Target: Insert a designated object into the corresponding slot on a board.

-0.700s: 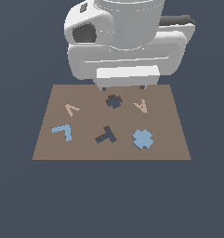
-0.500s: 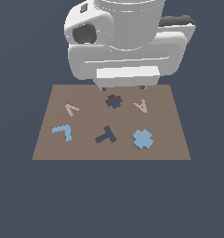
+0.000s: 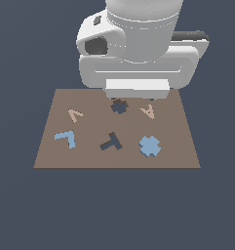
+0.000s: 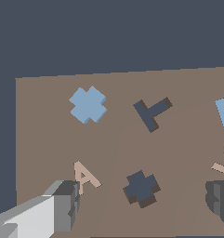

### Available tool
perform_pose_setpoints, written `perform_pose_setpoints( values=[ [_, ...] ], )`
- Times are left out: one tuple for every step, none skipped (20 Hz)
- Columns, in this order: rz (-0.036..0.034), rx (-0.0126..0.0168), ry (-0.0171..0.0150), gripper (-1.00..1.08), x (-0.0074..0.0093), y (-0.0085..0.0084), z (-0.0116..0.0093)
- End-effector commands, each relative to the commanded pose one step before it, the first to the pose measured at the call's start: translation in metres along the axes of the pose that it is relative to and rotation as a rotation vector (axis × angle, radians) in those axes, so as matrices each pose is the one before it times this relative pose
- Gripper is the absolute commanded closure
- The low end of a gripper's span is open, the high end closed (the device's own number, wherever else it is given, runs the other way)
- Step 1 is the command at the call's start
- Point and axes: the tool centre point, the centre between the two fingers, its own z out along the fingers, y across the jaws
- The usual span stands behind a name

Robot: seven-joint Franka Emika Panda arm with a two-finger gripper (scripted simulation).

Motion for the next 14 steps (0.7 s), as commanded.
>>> perform_pose_setpoints(
  values=[
    [0.03267,-0.00233,-0.00143,-0.92,0.00199,-0.00444,0.00624],
    [0.01579,-0.0011,-0.00051,-0.92,0.00103,-0.00202,0.00288],
    [0.01697,-0.00119,-0.00055,-0.92,0.00111,-0.00218,0.0031],
    [0.01819,-0.00128,-0.00059,-0.92,0.00119,-0.00234,0.00333],
    [0.01945,-0.00136,-0.00063,-0.92,0.00128,-0.00249,0.00355],
    [0.02073,-0.00146,-0.00067,-0.92,0.00137,-0.00265,0.00379],
    [0.02205,-0.00155,-0.00072,-0.92,0.00147,-0.00282,0.00403],
    [0.02342,-0.00164,-0.00076,-0.92,0.00157,-0.00299,0.00428],
    [0.02481,-0.00173,-0.00081,-0.92,0.00167,-0.00317,0.00454],
    [0.02618,-0.00182,-0.00086,-0.92,0.00178,-0.00333,0.00478],
    [0.02735,-0.00189,-0.00091,-0.92,0.00187,-0.00348,0.005],
    [0.02836,-0.00195,-0.00095,-0.92,0.00195,-0.00361,0.00518],
    [0.02919,-0.00199,-0.00099,-0.92,0.00202,-0.0037,0.00533],
    [0.02882,-0.00194,-0.00099,-0.92,0.00201,-0.00366,0.00525]
  ],
)
